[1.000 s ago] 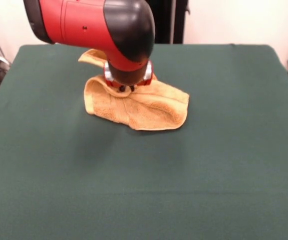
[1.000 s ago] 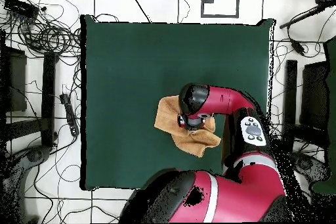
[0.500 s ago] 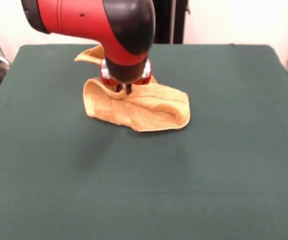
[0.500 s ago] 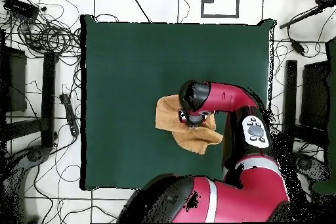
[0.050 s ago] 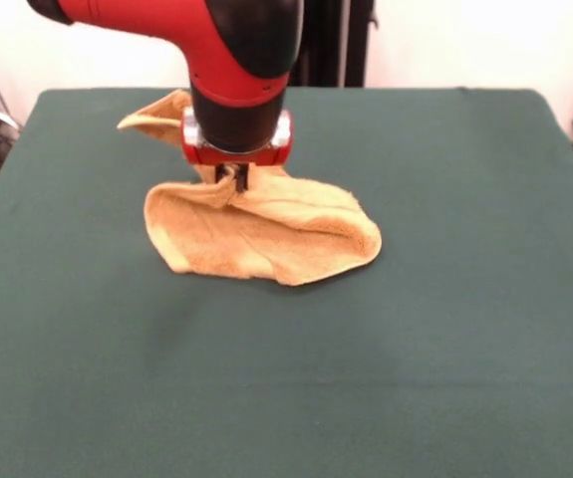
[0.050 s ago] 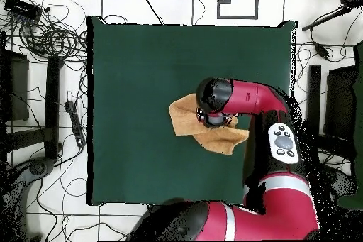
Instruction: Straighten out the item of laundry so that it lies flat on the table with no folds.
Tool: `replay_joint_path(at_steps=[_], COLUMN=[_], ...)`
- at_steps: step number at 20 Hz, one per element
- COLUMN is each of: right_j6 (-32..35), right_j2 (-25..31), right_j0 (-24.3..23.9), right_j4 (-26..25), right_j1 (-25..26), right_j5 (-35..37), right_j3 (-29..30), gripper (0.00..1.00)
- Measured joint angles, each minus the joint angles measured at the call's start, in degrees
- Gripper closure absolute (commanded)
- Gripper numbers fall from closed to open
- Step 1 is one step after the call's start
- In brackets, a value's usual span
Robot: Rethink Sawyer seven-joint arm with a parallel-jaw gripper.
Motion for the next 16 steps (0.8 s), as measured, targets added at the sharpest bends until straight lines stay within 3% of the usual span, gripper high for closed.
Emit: replay_joint_path(at_steps=[16], right_j6=[0.00], right_j2=[0.00], right_j0=[0.07], right_j4=[0.40], right_j1=[-0.80], right_j5=[-3.05], right_j3=[-0.67], gripper=[1.00])
